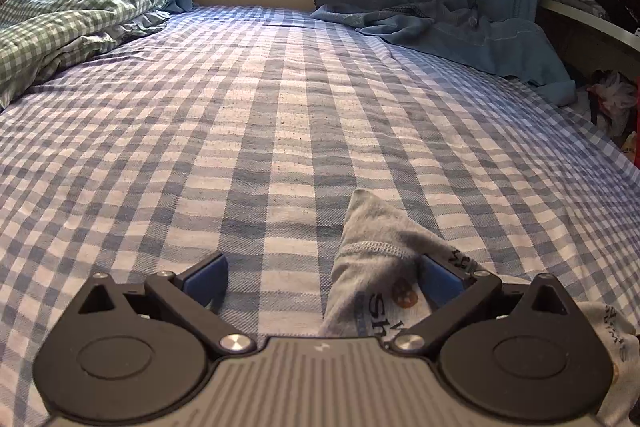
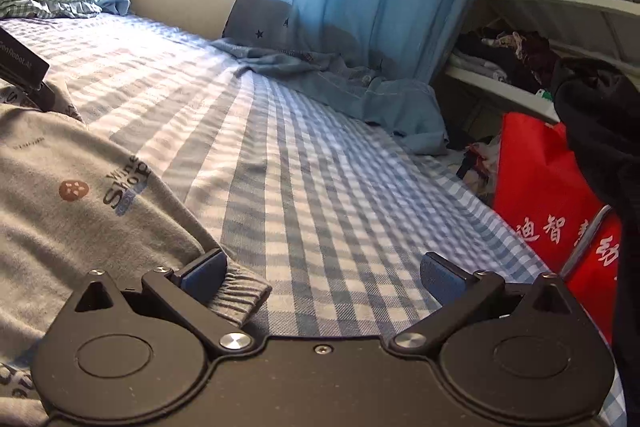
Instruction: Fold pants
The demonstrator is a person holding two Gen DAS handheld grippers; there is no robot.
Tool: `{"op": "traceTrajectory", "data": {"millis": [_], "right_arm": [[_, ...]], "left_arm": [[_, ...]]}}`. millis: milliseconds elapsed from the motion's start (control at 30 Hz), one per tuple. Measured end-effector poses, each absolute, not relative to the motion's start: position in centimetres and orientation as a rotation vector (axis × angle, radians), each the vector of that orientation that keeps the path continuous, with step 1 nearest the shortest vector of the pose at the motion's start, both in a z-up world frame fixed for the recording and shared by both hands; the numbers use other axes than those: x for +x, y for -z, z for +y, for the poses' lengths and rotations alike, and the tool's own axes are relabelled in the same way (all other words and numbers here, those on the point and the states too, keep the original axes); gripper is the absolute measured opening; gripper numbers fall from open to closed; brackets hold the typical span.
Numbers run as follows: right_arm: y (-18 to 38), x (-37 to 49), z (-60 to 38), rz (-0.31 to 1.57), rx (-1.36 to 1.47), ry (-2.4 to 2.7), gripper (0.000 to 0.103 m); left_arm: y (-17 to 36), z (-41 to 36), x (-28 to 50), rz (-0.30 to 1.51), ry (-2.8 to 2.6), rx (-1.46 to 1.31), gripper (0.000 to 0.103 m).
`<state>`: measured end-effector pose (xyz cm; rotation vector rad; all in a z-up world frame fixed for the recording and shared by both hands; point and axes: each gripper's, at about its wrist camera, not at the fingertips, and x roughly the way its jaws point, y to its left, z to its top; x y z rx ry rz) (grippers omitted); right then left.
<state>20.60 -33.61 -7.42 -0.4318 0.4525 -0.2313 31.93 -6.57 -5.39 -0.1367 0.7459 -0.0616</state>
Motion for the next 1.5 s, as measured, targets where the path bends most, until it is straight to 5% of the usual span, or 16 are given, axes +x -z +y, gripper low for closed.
{"op": "traceTrajectory", "data": {"millis": [233, 567, 1500], "right_arm": [[4.0, 15.6, -31.9, 0.329, -0.333, 0.211, 0.102], [6.4, 11.4, -28.7, 0.418, -0.407, 0.166, 0.102], [8.7, 9.2, -27.7, 0.362, -0.505, 0.224, 0.102]], "left_arm": [[2.3, -6.8, 25.5, 0.657, 0.099, -0.087, 0.103], [4.7, -8.5, 16.6, 0.667, 0.130, 0.030, 0.103], [6.2, -7.2, 15.5, 0.696, 0.130, -0.035, 0.103]]}}
